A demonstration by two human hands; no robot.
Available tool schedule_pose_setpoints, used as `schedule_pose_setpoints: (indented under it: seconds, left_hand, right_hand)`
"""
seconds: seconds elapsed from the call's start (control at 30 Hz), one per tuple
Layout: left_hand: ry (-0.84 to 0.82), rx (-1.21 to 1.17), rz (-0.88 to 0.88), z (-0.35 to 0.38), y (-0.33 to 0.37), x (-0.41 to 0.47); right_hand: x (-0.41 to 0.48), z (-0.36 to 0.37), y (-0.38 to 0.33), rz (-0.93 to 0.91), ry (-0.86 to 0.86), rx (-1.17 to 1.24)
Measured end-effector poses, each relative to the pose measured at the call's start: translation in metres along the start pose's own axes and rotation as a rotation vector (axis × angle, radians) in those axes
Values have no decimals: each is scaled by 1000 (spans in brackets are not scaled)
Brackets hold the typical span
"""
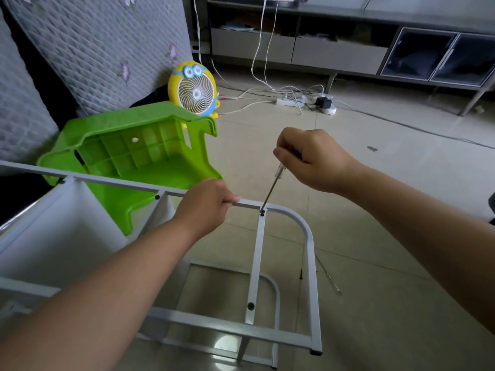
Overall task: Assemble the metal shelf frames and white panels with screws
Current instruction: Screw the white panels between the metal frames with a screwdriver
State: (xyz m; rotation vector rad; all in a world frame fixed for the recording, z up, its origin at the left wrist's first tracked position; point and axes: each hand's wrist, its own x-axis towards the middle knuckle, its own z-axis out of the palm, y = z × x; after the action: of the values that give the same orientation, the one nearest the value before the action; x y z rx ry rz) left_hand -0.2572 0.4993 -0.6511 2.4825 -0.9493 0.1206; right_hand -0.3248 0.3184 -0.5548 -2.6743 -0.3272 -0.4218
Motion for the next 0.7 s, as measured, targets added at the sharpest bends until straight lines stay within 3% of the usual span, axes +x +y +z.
schedule_pose_setpoints:
  seconds: [0.7]
  left_hand:
    - [-49,23,-40,-4,5,0]
  right_hand:
    - [5,-5,-12,-163,-74,-101]
